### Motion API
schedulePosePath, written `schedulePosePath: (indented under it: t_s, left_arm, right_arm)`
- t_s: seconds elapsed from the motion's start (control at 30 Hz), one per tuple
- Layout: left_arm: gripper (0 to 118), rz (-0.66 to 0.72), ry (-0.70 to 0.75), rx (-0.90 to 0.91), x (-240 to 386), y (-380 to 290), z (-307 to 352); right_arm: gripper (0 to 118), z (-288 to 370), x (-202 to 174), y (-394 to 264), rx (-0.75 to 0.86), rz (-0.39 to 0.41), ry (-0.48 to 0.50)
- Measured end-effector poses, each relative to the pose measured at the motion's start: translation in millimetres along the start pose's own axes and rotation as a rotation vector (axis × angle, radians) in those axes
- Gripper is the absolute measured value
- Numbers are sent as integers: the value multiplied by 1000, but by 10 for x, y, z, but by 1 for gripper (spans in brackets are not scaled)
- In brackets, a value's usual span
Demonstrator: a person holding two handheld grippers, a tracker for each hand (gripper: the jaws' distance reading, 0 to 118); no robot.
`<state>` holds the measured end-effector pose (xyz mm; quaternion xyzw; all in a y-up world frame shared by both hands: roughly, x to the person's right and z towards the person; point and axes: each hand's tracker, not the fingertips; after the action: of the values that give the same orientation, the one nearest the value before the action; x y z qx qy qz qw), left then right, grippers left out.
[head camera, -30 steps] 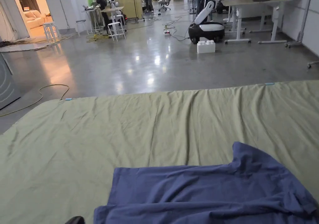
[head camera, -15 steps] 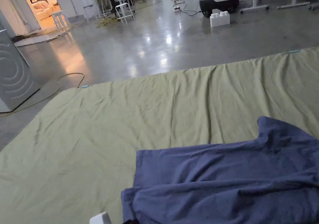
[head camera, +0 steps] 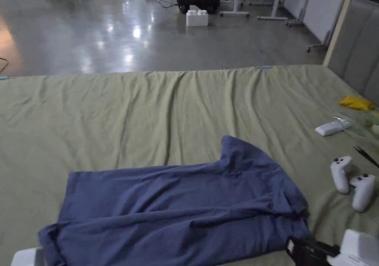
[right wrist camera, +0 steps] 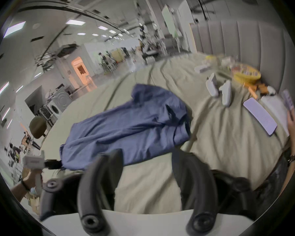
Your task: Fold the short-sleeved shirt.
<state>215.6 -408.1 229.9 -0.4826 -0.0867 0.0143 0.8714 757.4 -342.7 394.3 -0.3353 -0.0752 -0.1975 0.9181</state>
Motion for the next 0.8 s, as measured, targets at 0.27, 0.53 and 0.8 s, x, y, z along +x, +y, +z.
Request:
schedulePosePath:
  t_s: [0.27,0.53,0.8]
  left_arm:
    - [9,-19,-5,-21,25,26,37]
    - [9,-58,36,-8,68,57,73]
    - [7,198,-135,267,-196,197,832]
  right_arm:
    - [58,-1174,385,168,-164,30,-271]
    - [10,-1140,-177,48,-110,377,-282]
    - [9,-448,41,165,34,77,-258]
